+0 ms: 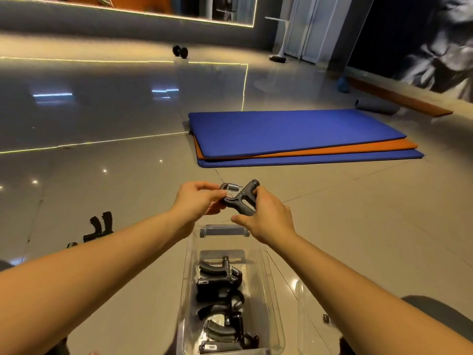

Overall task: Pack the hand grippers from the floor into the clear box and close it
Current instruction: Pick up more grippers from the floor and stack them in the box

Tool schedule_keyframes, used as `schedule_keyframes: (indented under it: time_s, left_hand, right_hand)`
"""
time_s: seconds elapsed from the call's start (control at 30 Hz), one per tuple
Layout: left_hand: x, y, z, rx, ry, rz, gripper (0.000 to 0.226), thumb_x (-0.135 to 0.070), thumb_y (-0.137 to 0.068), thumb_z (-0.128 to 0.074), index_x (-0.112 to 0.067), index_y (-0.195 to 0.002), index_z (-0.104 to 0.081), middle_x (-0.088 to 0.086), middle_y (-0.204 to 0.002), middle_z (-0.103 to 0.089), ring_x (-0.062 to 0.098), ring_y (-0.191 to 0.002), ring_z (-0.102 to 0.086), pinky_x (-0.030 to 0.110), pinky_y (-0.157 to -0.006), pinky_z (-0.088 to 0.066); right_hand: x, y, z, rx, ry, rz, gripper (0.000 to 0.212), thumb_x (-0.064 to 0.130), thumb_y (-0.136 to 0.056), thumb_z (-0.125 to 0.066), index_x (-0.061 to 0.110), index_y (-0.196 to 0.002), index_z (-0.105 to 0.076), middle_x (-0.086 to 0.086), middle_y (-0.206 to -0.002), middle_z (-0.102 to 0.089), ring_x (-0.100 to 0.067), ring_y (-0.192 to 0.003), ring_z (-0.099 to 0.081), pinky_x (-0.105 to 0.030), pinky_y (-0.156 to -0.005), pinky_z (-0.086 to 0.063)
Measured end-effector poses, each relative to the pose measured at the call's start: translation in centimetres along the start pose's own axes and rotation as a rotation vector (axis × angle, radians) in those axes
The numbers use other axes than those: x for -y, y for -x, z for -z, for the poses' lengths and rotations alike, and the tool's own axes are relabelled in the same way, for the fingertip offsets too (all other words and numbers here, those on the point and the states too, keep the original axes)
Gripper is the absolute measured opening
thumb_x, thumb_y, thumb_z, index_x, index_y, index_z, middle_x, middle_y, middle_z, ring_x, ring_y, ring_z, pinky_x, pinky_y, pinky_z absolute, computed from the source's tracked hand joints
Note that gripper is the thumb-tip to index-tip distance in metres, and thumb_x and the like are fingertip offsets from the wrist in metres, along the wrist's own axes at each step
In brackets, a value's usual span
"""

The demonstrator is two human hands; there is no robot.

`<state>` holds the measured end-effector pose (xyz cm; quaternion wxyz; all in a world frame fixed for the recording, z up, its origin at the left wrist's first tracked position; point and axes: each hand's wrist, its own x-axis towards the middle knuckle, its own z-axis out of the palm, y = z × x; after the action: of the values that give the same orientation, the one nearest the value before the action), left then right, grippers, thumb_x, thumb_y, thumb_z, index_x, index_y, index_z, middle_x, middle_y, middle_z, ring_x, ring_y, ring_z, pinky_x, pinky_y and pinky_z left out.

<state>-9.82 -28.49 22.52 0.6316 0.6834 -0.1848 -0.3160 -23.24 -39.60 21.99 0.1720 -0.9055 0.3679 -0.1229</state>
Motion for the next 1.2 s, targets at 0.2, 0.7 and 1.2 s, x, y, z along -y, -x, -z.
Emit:
schedule_keyframes:
  time_s: [0.2, 0.7, 1.2]
  left_hand:
    - [-1.9, -0.3, 2.6, 0.025, -0.112, -0.041, 0.013, -0.006, -0.090, -0.072, -0.010, -0.102, -0.073, 0.013, -0.093, -0.077, 0.022, -0.077, -0.077, 0.028, -0.063, -0.061]
    - [-1.9, -1.6, 1.2, 0.474, -0.622, -0.300, 0.022, -0.015, -0.097, -0.065, -0.021, -0.114, -0.077, -0.014, -0.102, -0.074, -0.008, -0.087, -0.066, 0.009, -0.065, -0.048]
    - [7.1, -0.4, 0.2, 0.111, -1.085, -0.559, 0.068, -0.057, -0.076, -0.078, -0.030, -0.134, -0.057, -0.010, -0.116, -0.064, 0.009, -0.106, -0.045, 0.031, -0.090, -0.035]
  right_hand:
    - [0.3, 1.4, 2.3, 0.226, -0.282, 0.035, 0.052, 0.057, -0.082, -0.073, 0.019, -0.114, -0.059, 0.000, -0.101, -0.067, -0.017, -0.087, -0.067, -0.041, -0.079, -0.060]
    - [-0.3, 0.0, 2.0, 0.426, -0.698, -0.092, 0.021, 0.031, -0.096, -0.066, 0.011, -0.093, -0.071, 0.003, -0.076, -0.066, -0.007, -0.063, -0.058, -0.023, -0.058, -0.047]
    - [-3.8, -1.0, -1.0, 0.401, -0.928, -0.565, 0.018, 0.018, -0.101, -0.059, 0.001, -0.101, -0.065, -0.005, -0.066, -0.060, -0.014, -0.054, -0.054, -0.028, -0.055, -0.046]
